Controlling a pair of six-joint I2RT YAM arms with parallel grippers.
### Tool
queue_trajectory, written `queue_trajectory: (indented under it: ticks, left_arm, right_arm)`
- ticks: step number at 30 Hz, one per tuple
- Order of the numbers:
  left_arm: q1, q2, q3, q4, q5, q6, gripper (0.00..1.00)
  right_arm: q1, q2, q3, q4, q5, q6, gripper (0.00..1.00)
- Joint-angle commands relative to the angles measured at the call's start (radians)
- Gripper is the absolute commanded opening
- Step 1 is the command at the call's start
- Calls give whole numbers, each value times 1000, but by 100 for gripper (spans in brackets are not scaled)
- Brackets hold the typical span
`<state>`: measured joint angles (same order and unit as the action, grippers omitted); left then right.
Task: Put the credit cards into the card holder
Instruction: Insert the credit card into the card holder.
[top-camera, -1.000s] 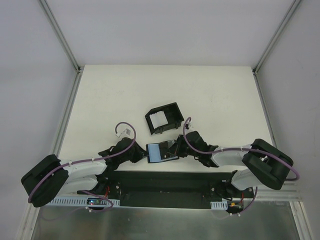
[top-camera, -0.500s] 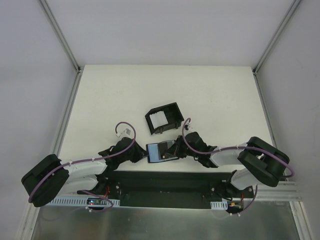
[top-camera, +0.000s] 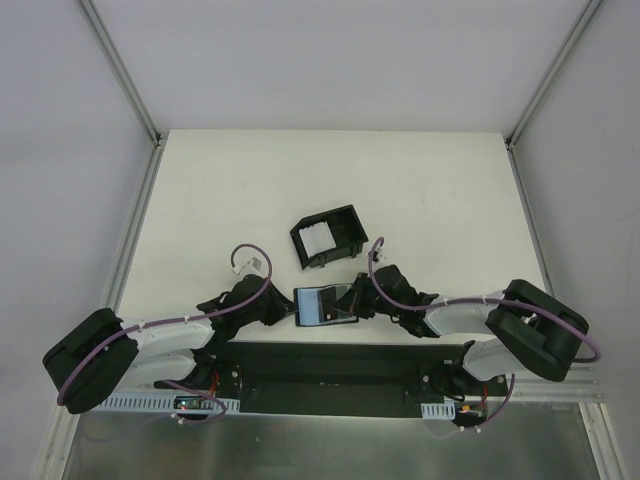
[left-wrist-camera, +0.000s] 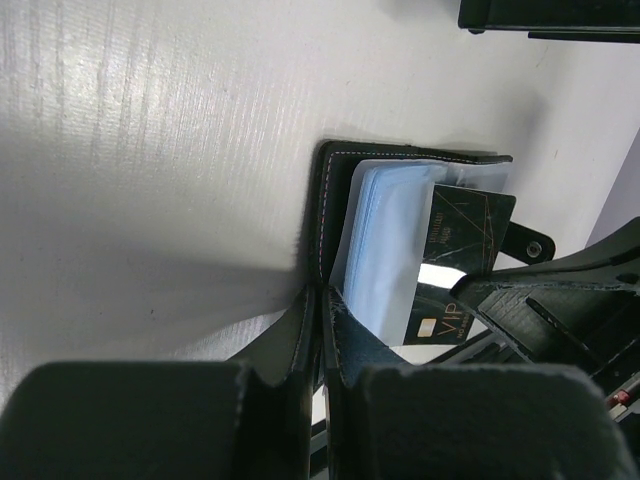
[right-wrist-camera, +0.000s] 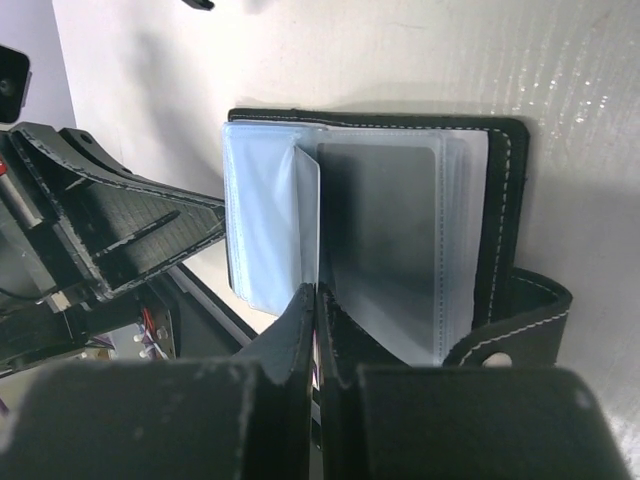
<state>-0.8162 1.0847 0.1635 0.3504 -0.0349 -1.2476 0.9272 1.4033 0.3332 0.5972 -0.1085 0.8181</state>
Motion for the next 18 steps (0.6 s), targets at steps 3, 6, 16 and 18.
queue_trajectory:
  ticks: [3,6,16,18]
  left_arm:
    - [3,18,-28,-60,-14,-3,0]
    - [5,18,-27,-57,-11,-3,0]
    - [3,21,-30,-48,-10,-4,0]
    - [5,14,-32,-47,-11,-4,0]
  right_arm:
    - [15,49,33,-74,-52,-23,0]
    - [19,78,46,-53,-65,-19,0]
    - [30,117,122,-72,-79,-49,3]
    - [30,94,139,-134,-54,-80,13]
